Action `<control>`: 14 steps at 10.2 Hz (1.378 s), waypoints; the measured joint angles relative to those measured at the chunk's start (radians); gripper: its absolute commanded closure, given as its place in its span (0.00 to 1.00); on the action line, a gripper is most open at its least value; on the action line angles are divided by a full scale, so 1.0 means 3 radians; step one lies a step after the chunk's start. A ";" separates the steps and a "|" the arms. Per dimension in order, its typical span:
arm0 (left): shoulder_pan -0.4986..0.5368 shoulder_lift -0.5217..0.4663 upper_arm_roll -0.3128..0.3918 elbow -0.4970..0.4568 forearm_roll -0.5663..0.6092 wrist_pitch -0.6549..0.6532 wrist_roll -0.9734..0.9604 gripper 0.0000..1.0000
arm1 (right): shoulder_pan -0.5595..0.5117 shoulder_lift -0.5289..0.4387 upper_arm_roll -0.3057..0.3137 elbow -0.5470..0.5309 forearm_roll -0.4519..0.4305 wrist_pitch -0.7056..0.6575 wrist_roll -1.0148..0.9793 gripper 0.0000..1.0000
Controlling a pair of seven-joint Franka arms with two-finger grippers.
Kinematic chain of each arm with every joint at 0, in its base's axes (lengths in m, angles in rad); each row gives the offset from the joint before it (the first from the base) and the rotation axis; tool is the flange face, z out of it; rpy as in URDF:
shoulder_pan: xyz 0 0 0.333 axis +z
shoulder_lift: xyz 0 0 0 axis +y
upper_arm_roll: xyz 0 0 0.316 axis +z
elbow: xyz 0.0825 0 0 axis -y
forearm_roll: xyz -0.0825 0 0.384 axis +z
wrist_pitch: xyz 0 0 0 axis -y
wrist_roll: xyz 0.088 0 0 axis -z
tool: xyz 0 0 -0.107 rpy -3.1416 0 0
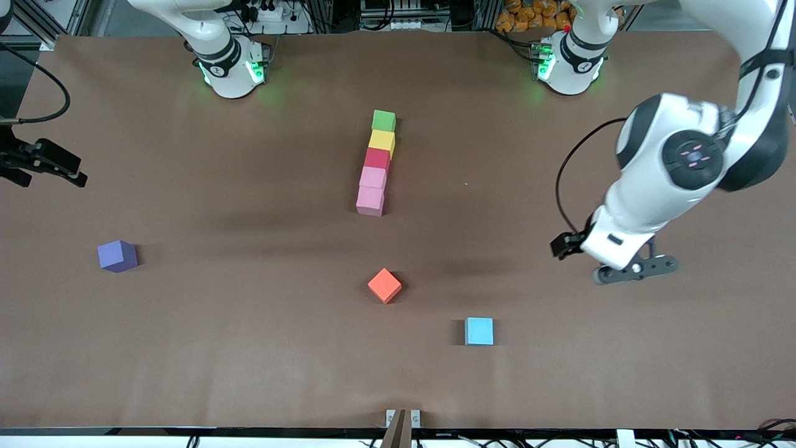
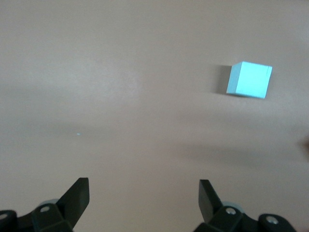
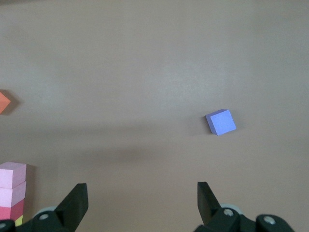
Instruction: Arrange blocks into number 1
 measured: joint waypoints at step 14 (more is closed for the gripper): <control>-0.0119 -0.1081 0.0596 0.0152 -0.0402 -0.1223 0.1326 0.00 | 0.0080 0.0011 -0.0129 -0.0002 0.0000 -0.0027 0.0000 0.00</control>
